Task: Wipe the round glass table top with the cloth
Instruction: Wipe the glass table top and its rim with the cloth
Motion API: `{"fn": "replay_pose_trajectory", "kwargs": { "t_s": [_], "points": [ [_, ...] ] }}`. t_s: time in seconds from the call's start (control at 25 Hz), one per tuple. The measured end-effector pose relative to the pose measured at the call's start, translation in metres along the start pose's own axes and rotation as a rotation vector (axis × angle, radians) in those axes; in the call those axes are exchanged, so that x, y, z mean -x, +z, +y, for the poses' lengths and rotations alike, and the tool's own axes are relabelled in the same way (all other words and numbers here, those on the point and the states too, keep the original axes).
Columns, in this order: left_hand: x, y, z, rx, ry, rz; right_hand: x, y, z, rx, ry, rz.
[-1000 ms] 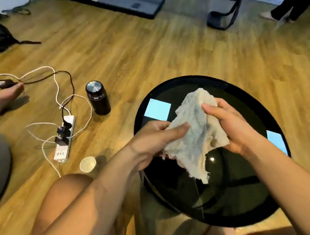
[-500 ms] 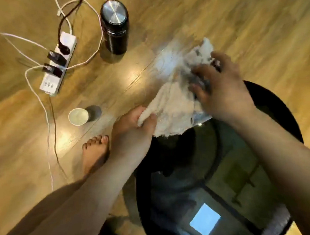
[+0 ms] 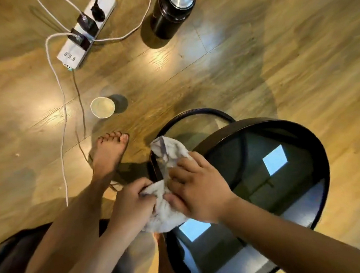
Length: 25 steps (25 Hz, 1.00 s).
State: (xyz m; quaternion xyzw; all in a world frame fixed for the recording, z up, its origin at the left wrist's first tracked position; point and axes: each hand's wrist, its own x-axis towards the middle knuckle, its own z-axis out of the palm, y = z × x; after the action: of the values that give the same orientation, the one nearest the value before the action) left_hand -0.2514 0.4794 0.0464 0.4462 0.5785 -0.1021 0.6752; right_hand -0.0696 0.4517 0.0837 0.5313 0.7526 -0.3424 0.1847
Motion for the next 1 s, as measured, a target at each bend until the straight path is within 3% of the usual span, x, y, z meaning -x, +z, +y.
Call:
{"fn": "replay_pose_trajectory", "kwargs": {
  "t_s": [0.08,0.16,0.32,0.44,0.52,0.56,0.64,0.68,0.76,0.8,0.88,1.0],
  "points": [
    [0.004,-0.004,0.015,0.067,0.088,-0.099,0.003,-0.009,0.038,0.047,0.022,0.104],
    [-0.011,0.007,0.048,0.024,0.226,-0.147,0.011,-0.018,0.094,0.038,0.206,0.257],
    [-0.049,0.047,0.117,-0.177,0.434,0.036,0.043,-0.023,0.155,-0.027,0.613,0.275],
    [-0.06,0.038,0.096,-0.067,0.216,-0.017,0.03,-0.012,0.121,-0.074,0.807,0.341],
    [-0.038,0.022,0.069,-0.06,-0.07,-0.056,0.023,-0.02,0.1,-0.021,0.772,0.329],
    [-0.028,0.015,0.061,-0.118,-0.102,0.047,0.022,-0.022,0.09,0.028,0.739,0.286],
    [-0.009,0.013,0.064,-0.222,0.139,0.289,0.017,-0.026,0.074,0.077,0.647,0.234],
    [-0.004,0.02,0.065,-0.248,0.247,0.238,0.014,-0.027,0.066,0.069,0.56,0.238],
    [-0.006,0.028,0.077,-0.411,0.269,0.054,0.013,-0.026,0.053,0.047,0.329,0.274],
    [-0.008,0.033,0.087,-0.526,0.325,0.109,0.015,-0.027,0.059,0.036,0.244,0.284],
    [-0.008,0.058,0.109,-0.564,0.485,0.261,0.027,-0.027,0.099,0.013,0.278,0.296],
    [-0.039,0.104,0.161,-0.666,0.641,0.137,0.065,-0.019,0.178,-0.125,0.55,0.281]
  ]
}}
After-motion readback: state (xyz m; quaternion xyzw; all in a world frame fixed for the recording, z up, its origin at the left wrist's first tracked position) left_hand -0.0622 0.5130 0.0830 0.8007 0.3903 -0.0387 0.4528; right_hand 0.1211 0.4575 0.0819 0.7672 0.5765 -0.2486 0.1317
